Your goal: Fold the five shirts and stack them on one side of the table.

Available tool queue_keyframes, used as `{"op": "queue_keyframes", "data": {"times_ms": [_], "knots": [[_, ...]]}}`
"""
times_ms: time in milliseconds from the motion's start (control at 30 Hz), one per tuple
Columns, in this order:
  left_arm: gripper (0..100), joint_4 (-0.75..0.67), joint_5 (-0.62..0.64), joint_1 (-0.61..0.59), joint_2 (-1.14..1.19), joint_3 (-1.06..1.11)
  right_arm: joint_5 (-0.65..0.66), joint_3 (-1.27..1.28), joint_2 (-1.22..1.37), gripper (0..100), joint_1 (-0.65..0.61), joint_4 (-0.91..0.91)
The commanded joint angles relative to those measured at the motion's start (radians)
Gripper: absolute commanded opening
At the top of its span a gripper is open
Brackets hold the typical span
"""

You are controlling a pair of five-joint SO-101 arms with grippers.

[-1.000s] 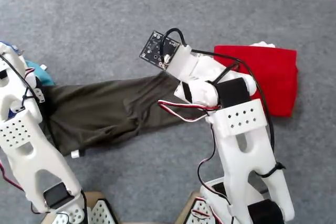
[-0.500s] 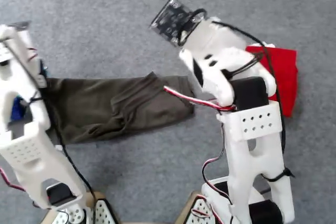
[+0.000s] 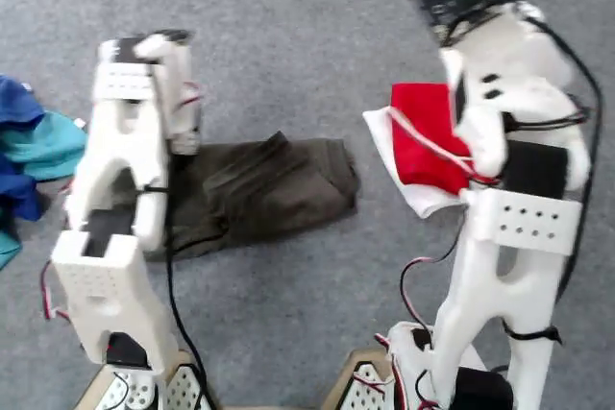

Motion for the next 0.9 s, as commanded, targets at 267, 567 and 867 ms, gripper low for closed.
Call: {"op": "queue_keyframes", "data": {"times_ms": [267,567,867], "knots": [[3,-0.15,0.176,0.361,0.005,-0.153,-0.009,-0.039,-0.022,1.5,0.239,-0.106],[3,-0.256,0.198,0.478,0.063,-0.153,-0.009,-0.036,-0.022,1.5,0.233,-0.11],[3,-0.308,0.275,0.53,0.071,-0.203,-0.009,-0.036,-0.022,1.5,0.233,-0.11]]}}
